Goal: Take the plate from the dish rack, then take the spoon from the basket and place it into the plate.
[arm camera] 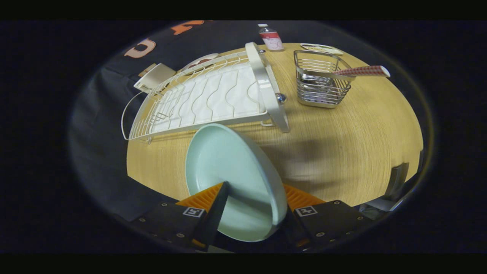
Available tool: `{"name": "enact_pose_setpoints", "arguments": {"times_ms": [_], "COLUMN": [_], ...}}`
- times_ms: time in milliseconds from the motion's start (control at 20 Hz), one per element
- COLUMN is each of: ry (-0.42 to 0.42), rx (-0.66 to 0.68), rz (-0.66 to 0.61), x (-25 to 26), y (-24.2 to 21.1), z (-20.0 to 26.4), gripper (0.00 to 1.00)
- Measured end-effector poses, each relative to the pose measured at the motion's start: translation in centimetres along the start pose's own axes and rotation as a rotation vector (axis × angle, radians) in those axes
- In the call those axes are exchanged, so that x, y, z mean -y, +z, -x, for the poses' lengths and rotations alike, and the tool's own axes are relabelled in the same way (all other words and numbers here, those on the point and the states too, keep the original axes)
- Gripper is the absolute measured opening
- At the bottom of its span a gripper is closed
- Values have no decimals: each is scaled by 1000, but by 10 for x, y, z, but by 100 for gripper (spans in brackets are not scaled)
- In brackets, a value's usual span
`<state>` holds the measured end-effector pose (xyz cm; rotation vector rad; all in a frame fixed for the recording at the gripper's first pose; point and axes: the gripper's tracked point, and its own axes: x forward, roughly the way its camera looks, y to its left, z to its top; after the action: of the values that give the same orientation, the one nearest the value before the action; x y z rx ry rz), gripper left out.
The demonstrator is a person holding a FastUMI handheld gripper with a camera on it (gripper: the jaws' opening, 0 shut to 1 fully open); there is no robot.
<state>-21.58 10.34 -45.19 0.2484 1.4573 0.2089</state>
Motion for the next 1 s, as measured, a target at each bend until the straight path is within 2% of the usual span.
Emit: {"name": "enact_pose_setpoints", "arguments": {"times_ms": [250,450,500,650,1000], "ry": [-21,-117,-119,-114,-199], "rx": [31,104,128,237,578], "rz": [44,102,101,75,84], "x": [7,36,39,48,93], "y": [4,19,24,45,104], "z": [0,10,14,32,73], "gripper": [76,76,76,79,79]}}
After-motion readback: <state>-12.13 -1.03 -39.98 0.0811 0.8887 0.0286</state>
